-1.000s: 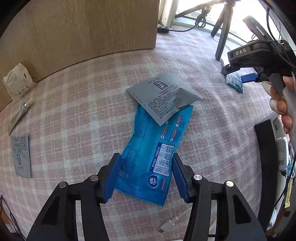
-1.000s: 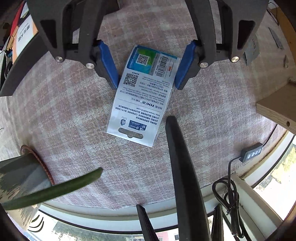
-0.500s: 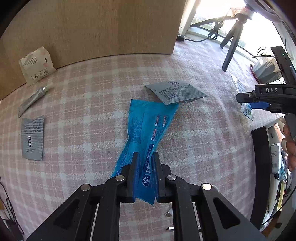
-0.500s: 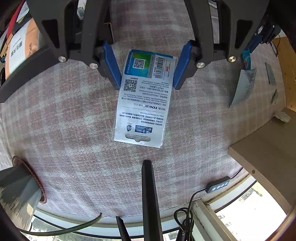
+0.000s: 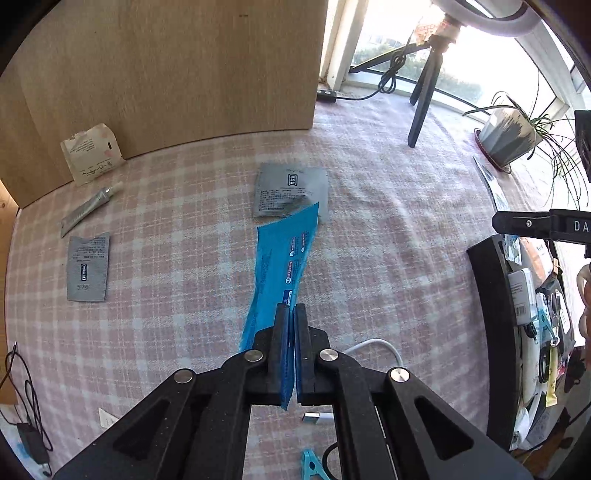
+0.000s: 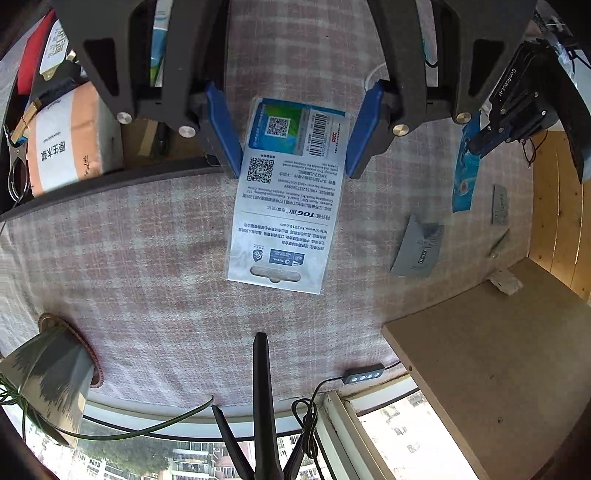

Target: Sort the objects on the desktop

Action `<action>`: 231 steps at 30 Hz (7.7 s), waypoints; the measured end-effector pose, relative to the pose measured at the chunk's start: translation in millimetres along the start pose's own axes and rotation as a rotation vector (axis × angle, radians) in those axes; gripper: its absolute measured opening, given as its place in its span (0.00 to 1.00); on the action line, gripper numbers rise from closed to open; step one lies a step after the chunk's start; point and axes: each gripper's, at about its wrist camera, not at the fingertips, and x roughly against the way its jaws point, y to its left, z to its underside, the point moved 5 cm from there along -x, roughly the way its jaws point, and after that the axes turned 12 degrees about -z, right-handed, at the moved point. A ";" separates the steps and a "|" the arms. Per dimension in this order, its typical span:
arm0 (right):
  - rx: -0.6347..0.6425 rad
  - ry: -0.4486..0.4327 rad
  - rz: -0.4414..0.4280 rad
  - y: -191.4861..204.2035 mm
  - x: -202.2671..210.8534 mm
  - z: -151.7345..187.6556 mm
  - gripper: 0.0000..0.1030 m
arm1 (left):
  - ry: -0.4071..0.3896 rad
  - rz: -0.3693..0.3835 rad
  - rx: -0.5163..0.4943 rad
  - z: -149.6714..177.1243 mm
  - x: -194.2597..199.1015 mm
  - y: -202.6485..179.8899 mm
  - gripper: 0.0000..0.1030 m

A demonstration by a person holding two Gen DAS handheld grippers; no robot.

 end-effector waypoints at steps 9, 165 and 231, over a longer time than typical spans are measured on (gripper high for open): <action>0.003 -0.064 0.040 -45.9 59.8 44.1 0.54 | -0.068 0.067 -0.118 -8.8 30.8 -78.8 0.02; 0.417 -0.158 -0.067 51.2 81.7 79.3 0.04 | 0.112 -0.107 0.072 103.2 -36.4 -37.6 0.11; 0.175 -0.171 -0.077 -38.4 146.2 103.6 0.61 | -0.014 0.004 0.067 70.6 72.0 -86.4 0.45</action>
